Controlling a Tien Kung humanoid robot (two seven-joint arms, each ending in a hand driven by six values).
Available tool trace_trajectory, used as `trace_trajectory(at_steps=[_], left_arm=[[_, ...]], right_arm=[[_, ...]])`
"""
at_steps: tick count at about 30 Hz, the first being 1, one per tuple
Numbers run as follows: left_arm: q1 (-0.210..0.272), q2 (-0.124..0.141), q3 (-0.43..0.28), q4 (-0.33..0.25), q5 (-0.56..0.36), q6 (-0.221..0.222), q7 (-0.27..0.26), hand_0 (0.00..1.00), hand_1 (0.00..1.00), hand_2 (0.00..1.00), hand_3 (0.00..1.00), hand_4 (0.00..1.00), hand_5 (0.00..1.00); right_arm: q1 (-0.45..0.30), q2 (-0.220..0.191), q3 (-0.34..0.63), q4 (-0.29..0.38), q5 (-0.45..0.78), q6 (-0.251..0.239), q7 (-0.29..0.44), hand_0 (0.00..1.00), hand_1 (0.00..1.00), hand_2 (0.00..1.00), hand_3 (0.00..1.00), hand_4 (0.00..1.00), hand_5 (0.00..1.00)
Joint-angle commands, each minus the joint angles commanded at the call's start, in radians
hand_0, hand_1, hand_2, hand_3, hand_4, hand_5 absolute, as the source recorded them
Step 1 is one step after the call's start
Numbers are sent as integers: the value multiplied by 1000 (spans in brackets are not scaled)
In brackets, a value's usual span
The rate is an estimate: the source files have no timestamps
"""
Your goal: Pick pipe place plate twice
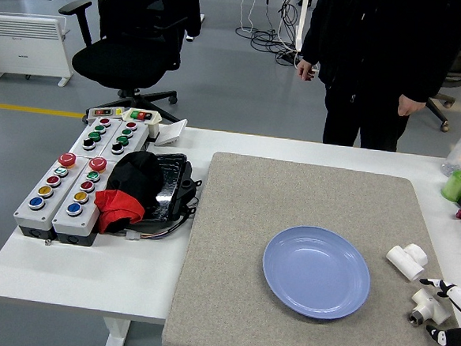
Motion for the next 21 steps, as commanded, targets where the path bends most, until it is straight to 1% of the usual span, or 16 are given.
trace_trajectory(at_steps=[5,6,11,12,17,18,21], left_arm=[[2,0,-2,0,4,-1,0,653,628,630,553,389,998],[3,0,-2,0,4,-1,0,653,628,630,552,389,998],[8,0,0,-1,3,-2,-2,653,628,630,552,389,998],[8,-1,-1,0,4,-2,-2,652,628,629,552,388,998],[9,0,-2,0,6,-3,-1,652,628,629,552,388,998],[8,0,-2,0,6,-3,-1,652,628,629,551,388,998],[7,0,-2,0,4,-3,0,652,628,629,551,388,998]], right_arm=[[15,2,-17,-13,3,1,-3,894,844,900,841,644,115],[18,3,-22,-18,4,4,-5,828,806,823,796,618,94],[22,7,-27,-34,14,9,-10,828,806,823,796,618,94],[24,7,-29,-37,16,6,-10,681,695,705,728,566,70],[30,11,-39,-50,27,-10,-10,681,695,705,728,566,70],[30,12,-41,-52,31,-14,-10,470,549,603,667,463,26],[31,12,-41,-55,48,-26,-14,470,549,603,667,463,26]])
